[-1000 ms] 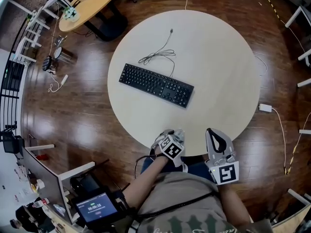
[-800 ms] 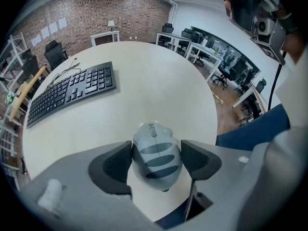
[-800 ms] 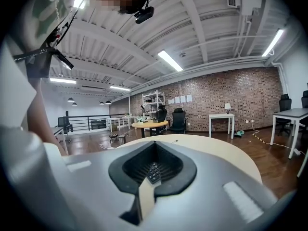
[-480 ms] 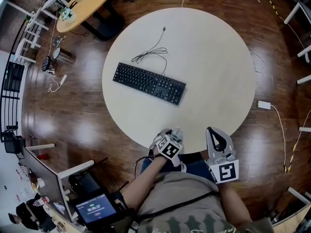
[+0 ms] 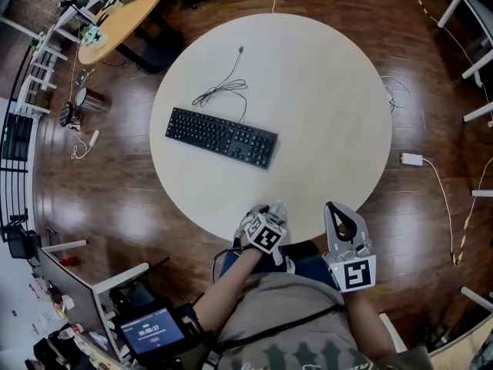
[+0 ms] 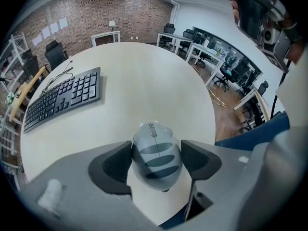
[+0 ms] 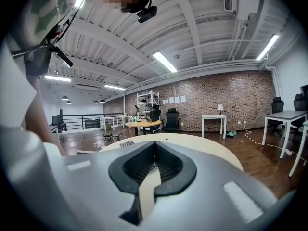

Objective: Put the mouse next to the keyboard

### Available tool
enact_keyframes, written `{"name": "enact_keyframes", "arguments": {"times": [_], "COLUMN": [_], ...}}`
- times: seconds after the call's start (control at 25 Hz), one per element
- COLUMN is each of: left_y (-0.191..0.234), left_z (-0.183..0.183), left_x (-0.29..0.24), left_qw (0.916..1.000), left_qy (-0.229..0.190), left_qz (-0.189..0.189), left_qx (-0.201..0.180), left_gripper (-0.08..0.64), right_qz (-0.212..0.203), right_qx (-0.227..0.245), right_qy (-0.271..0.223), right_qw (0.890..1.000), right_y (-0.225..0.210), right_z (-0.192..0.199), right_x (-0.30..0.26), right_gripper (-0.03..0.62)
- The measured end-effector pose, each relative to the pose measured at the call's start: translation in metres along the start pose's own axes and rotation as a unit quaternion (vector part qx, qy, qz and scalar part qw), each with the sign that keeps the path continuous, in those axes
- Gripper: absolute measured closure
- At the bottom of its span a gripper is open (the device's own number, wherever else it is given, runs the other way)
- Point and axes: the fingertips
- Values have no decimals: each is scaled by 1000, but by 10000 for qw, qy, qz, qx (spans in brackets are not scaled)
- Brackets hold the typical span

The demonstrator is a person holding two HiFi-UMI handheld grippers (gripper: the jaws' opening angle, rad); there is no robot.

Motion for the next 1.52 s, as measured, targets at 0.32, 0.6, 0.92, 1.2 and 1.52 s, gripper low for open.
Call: {"name": "enact_keyframes", "arguments": {"times": [0.32, 0.6, 0.92, 1.2, 1.52], "left_y": [-13, -18, -25, -28, -37], "left_z": [-19, -34, -36, -39, -48], "left_x": [-10, -16, -23, -27, -28], "left_qw": [9994, 9987, 9972, 9960, 9948], "left_qy": [101, 115, 288, 345, 313], "left_qz": [112, 63, 176, 210, 278], "left_qx": [-324, -484, -667, -801, -929], "left_gripper": [227, 227, 227, 227, 227], "right_qz": [478, 755, 849, 912, 977], "right_qx": [-204, -298, -288, -163, -157], "right_qy": [-15, -119, -471, -524, -497], "right_qw": [9986, 9966, 9949, 9943, 9939], "right_y": [-38, -64, -72, -79, -83], "right_z": [7, 15, 7, 9, 7], "right_x": [15, 28, 33, 37, 39], "right_gripper": [588, 588, 588, 588, 588]}}
Point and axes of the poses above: the fingertips, and each gripper's own axes: x backward along the fingers, y to its left, z out of its underside, and after that the axes turned 2 degrees about -y, right-handed
